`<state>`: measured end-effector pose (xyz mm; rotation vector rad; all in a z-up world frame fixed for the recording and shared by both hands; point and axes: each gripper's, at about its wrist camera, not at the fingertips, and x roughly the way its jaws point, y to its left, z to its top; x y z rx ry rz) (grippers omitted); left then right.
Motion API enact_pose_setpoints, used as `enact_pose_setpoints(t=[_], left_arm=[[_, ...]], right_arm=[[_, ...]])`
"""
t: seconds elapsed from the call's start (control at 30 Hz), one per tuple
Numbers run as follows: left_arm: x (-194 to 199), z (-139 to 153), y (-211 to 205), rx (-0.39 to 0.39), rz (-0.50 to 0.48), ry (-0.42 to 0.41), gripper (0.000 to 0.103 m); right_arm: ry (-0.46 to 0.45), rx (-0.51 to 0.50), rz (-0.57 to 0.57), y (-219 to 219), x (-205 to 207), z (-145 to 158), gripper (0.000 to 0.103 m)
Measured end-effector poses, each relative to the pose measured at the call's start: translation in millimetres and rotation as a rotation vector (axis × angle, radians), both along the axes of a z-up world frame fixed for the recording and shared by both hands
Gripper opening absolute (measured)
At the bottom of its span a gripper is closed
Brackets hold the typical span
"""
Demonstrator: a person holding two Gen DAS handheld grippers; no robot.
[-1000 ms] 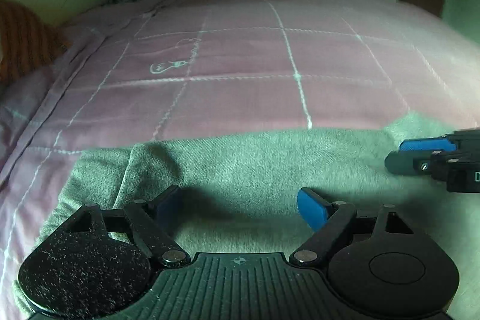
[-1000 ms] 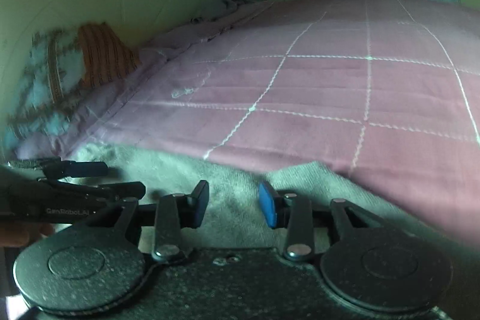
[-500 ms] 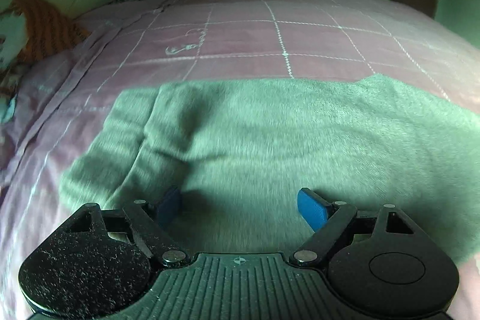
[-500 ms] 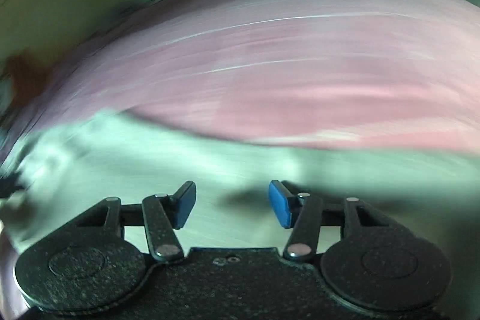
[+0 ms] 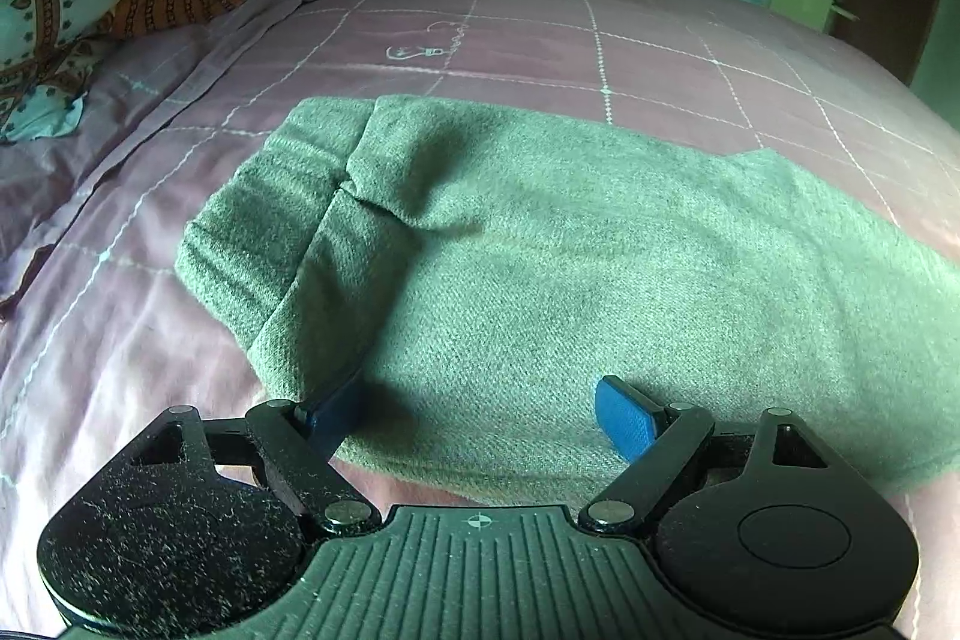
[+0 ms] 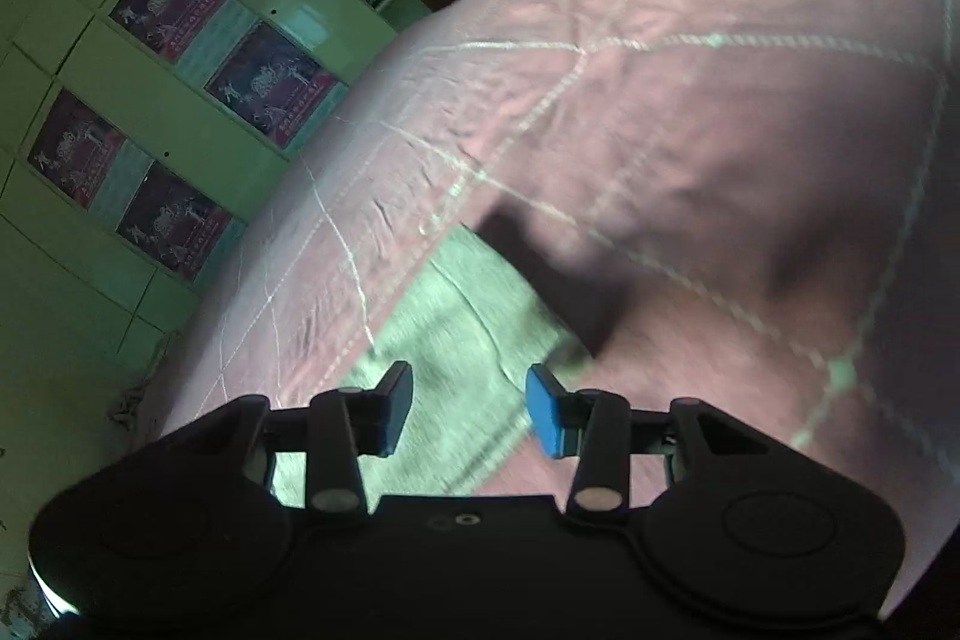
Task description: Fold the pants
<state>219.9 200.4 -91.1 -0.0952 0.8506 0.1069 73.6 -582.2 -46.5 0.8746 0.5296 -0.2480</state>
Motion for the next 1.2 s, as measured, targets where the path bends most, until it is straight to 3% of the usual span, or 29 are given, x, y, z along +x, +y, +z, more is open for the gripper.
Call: enact_pose_setpoints(t=[0.2,0.23,0.27,0.33,0.47,0.5,0.57,0.6,0.7,0.73,0.8,0.9,0.93,0.97,1.03,1.13,1.2], left_arm=[[-0.3,0.2,3.1,-0.021,0.001,0.013,0.085],[-0.6,0.0,3.5,-0.025,0.002,0.013,0.085],[-0.8,-0.1,3.7,-0.030,0.004,0.011,0.085],[-1.6,-1.0,3.9,-0.034,0.006,0.009,0.085],[-1.6,-2.6,4.5,-0.035,0.004,0.005,0.085],[-1.5,-3.0,4.9,-0.037,0.004,0.004,0.085],[-1.9,-2.6,4.8,-0.036,0.002,0.004,0.085],[-2.5,-2.5,5.3,-0.037,-0.001,0.003,0.085],[-3.3,-4.0,6.6,-0.042,-0.004,-0.004,0.086],[-3.3,-4.6,6.4,-0.042,-0.003,-0.005,0.086],[-2.9,-5.2,4.6,-0.037,-0.002,-0.005,0.088],[-1.1,-4.5,2.1,-0.029,0.003,0.002,0.089],[-0.3,-4.4,1.7,-0.026,0.002,0.006,0.089],[0.2,-4.2,1.8,-0.024,0.003,0.007,0.089],[0.4,-4.3,1.4,-0.021,0.007,0.006,0.089],[0.0,-6.1,0.7,-0.014,0.010,0.000,0.089],[0.9,-7.7,0.6,-0.012,0.011,-0.003,0.089]], right_arm=[[-0.023,0.083,-0.030,-4.5,12.6,-20.9,0.039],[-0.005,0.087,-0.035,-5.7,16.2,-21.8,0.031],[0.016,0.073,-0.043,-5.4,18.6,-21.5,0.016],[0.037,0.017,-0.040,-2.0,21.4,-13.7,0.008],[-0.086,-0.120,-0.009,16.5,9.4,14.6,0.007],[-0.042,-0.148,-0.013,17.3,14.4,11.2,0.007],[0.044,-0.077,-0.020,8.3,21.0,-3.9,0.008],[0.035,-0.053,-0.019,6.3,17.8,-6.0,0.009],[-0.033,-0.031,-0.051,6.2,-2.9,-2.3,0.030],[-0.033,0.005,-0.060,4.7,-7.4,-5.8,0.043],[-0.016,0.090,-0.061,0.2,-6.8,-20.2,0.048],[0.006,0.116,-0.022,-1.4,12.8,-32.6,0.042],[0.019,0.093,-0.005,-0.3,21.7,-31.9,0.030],[0.048,0.059,-0.006,1.8,30.2,-28.9,0.012],[0.030,-0.002,0.002,8.7,36.4,-14.4,0.011],[-0.102,-0.121,0.033,24.7,25.8,20.0,0.010],[-0.109,-0.175,0.021,26.3,19.7,22.5,0.010]])
